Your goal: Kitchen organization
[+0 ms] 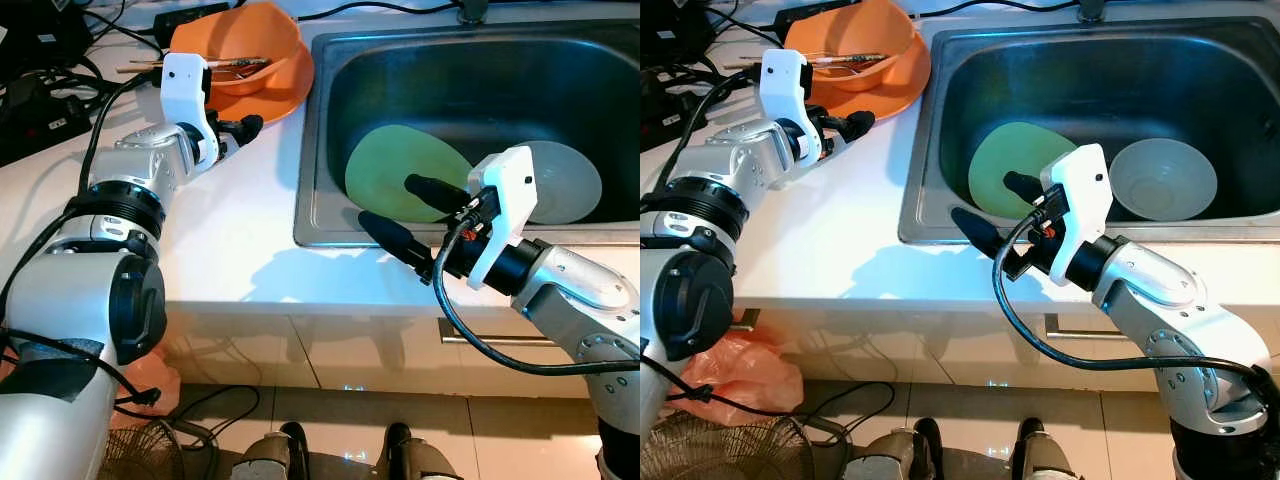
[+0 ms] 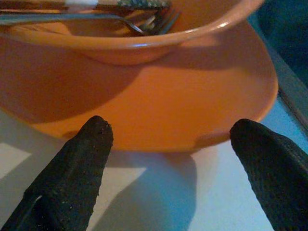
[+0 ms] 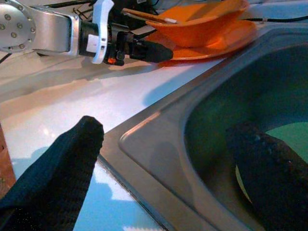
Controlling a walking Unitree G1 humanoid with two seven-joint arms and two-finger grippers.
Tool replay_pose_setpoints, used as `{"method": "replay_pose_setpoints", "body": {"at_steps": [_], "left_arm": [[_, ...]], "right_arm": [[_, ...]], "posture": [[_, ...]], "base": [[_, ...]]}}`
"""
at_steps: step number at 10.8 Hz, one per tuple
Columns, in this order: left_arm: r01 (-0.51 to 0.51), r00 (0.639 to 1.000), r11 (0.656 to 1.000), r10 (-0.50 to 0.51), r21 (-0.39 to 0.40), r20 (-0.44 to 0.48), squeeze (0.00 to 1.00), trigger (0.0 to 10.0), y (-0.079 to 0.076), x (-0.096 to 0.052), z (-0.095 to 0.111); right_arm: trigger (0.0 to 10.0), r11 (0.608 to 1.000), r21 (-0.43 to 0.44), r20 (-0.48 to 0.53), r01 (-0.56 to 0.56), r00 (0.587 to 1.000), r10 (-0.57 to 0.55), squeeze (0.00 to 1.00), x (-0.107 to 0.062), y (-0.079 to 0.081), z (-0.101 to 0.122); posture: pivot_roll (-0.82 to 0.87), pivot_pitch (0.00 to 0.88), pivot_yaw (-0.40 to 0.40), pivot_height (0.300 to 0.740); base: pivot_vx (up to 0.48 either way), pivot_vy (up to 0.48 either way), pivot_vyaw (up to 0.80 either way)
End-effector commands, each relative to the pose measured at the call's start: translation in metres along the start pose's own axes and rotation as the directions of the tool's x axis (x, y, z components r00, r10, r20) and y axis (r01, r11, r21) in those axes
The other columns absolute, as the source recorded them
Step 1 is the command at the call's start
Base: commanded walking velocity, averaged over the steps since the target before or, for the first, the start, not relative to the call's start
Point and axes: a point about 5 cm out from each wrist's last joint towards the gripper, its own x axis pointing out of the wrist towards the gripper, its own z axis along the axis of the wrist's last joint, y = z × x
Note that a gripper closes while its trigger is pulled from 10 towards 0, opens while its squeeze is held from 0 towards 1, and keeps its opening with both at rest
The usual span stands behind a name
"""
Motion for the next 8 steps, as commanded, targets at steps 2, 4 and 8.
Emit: {"method": "replay_pose_setpoints", "body": {"at_steps": [2,4,8], "left_arm": [[0.021,0.991,1.000,-0.018,0.020,-0.132,0.00,10.0,0.011,-0.005,-0.020],[0.052,0.988,0.998,-0.046,0.038,-0.151,0.00,10.0,0.014,-0.008,-0.021],[0.196,0.964,0.979,-0.180,0.063,-0.196,0.00,10.0,0.012,-0.013,-0.017]], "right_arm": [[10.0,1.000,-0.002,0.002,-0.001,1.000,0.001,0.00,0.001,0.001,-0.002],[10.0,1.000,-0.003,0.004,0.000,1.000,0.000,0.00,0.002,0.000,-0.002],[10.0,1.000,-0.005,0.012,0.000,1.000,0.000,0.00,0.004,-0.002,-0.002]], "posture": [[-0.05,0.230,0.144,0.740],[-0.04,0.225,0.143,0.740],[-0.04,0.216,0.140,0.740]], "base": [[0.000,0.000,0.00],[0.000,0.000,0.00],[0.000,0.000,0.00]]}}
